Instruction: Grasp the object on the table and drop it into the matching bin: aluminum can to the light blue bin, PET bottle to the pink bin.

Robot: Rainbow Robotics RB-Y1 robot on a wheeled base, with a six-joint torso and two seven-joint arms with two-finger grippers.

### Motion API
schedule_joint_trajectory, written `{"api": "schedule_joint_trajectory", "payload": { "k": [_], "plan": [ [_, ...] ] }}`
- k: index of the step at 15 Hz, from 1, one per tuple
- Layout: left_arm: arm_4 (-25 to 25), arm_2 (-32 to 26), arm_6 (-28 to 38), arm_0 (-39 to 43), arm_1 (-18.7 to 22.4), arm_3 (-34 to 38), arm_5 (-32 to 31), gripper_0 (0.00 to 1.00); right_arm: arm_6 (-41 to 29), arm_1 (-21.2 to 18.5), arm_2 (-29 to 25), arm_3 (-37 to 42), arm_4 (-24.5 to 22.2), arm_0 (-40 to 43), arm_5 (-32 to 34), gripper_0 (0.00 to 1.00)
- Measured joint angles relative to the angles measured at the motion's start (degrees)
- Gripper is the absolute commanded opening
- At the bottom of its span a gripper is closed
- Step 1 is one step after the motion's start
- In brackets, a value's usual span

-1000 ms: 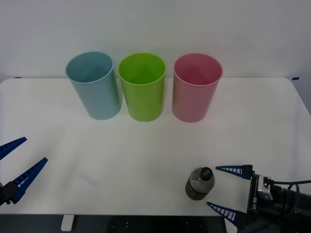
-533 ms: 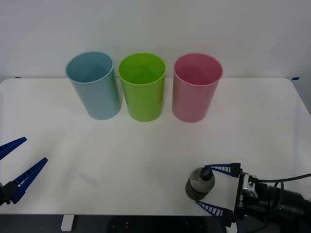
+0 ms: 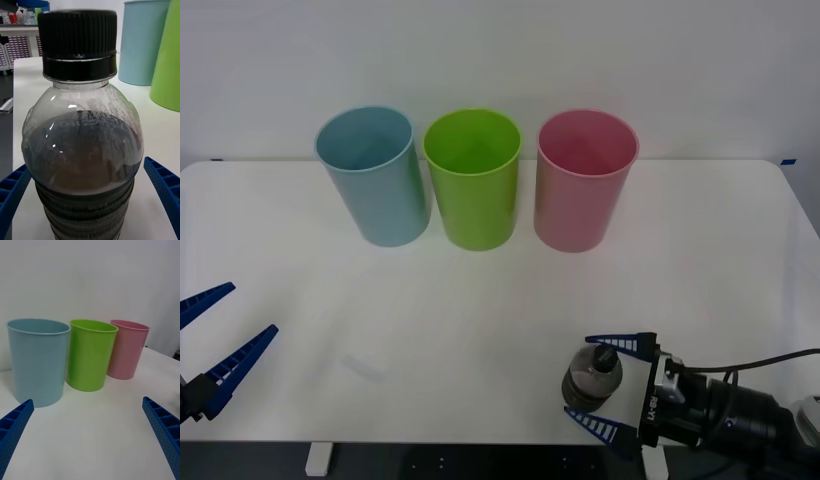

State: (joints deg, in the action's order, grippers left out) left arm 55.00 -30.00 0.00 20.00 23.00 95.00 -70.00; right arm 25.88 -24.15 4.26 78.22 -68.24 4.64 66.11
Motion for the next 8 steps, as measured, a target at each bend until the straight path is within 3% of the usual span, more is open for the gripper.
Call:
{"api": "schedule_joint_trajectory", "payload": {
  "k": [2,3,4,5,8],
  "plan": [
    [0.0,0.0,0.0,0.0,0.0,0.0,0.0,1.0,0.27,0.05,0.17,0.0,-0.03,-0.1,-0.41,1.0],
    [0.0,0.0,0.0,0.0,0.0,0.0,0.0,1.0,0.44,0.01,0.21,0.0,0.01,-0.15,-0.56,0.67],
    [0.0,0.0,0.0,0.0,0.0,0.0,0.0,1.0,0.65,0.01,0.22,0.0,0.01,-0.15,-0.63,0.15],
    [0.0,0.0,0.0,0.0,0.0,0.0,0.0,1.0,0.8,0.04,0.25,0.0,0.1,-0.16,-0.67,0.0],
    [0.0,0.0,0.0,0.0,0.0,0.0,0.0,1.0,0.75,0.07,0.31,0.0,0.37,-0.44,-0.73,0.0]
  ]
}}
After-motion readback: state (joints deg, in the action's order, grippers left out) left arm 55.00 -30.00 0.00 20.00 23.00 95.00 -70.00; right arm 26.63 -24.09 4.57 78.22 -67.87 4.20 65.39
